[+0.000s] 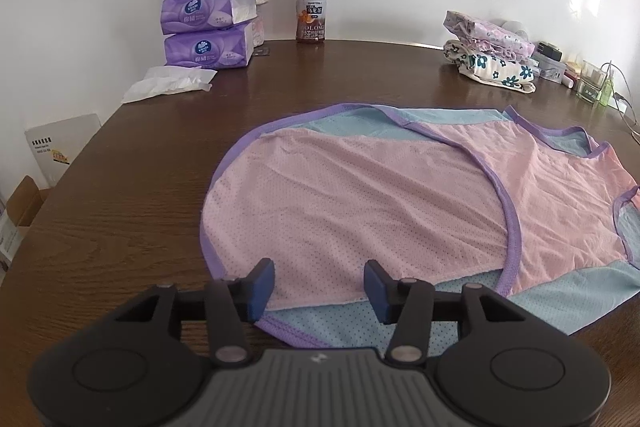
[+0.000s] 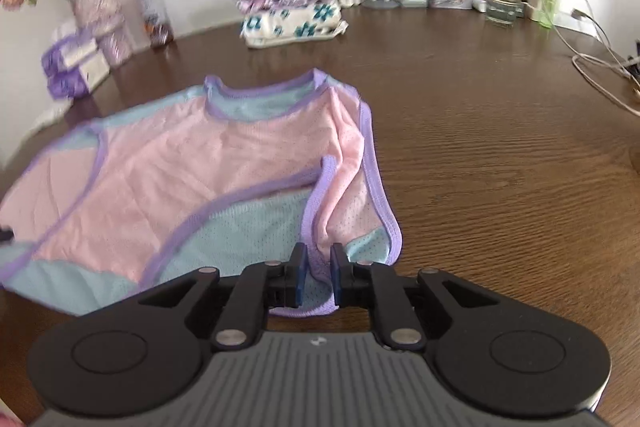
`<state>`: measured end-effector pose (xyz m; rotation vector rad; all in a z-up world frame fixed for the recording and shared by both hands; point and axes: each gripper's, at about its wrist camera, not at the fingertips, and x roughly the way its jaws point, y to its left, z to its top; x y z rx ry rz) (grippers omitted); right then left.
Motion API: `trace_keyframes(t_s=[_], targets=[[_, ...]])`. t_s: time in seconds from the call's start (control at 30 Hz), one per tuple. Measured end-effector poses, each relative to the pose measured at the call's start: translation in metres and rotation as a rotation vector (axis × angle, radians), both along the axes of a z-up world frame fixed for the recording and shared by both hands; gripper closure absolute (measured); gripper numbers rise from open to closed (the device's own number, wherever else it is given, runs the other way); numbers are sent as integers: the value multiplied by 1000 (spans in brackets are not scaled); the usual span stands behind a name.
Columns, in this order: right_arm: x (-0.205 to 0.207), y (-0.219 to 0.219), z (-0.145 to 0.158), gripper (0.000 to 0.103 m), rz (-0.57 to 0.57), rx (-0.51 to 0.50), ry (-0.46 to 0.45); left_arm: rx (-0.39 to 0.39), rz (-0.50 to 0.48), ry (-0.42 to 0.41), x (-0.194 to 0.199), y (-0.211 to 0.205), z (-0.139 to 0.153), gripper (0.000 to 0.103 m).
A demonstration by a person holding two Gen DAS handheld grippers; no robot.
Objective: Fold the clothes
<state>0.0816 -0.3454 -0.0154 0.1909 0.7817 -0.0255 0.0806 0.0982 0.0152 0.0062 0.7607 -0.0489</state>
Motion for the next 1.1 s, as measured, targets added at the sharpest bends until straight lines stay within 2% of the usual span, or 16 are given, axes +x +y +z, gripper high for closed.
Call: trace_keyframes(t_s=[0.1, 0.2, 0.33, 0.47, 0.53, 0.6, 0.63, 0.7, 0.83, 0.9, 0.97, 1.0, 1.1], targets=[[-4, 2, 3, 83, -38, -20, -48, -22, 4, -12, -2, 2, 4, 55], [-4, 2, -4, 82, -55, -23, -52, -23, 8, -16, -2, 2, 8, 55], [-4, 2, -11, 81, -66, -18, -50, -28, 2, 17, 1, -1, 3, 55], [-8, -1, -10, 76, -74, 34, -74, 9, 2, 2, 1, -5, -1, 53], [-13, 1, -6, 75, -71, 55, -109, -12, 6, 2, 0, -6, -1, 53], [-17, 7, -3, 64, -56, 52, -138, -39, 6, -8, -2, -6, 2, 53], [-19, 11, -1, 63, -46, 47, -150, -44, 5, -16, -3, -7, 3, 52], [-19, 19, -1, 62, -22, 37, -158, -58, -1, -31, -4, -10, 5, 45], [-17, 35, -2, 56, 28, 50, -166, -87, -16, -63, -8, -16, 9, 43], [-16, 43, -3, 48, 53, 55, -176, -102, -23, -79, -10, -19, 11, 28], [-17, 52, -3, 38, 84, 42, -193, -123, -29, -104, -13, -22, 11, 19], [-18, 57, -3, 29, 99, 35, -201, -133, -34, -114, -15, -24, 11, 16], [-19, 71, -4, 17, 144, 16, -227, -169, -44, -129, -20, -28, 7, 12]])
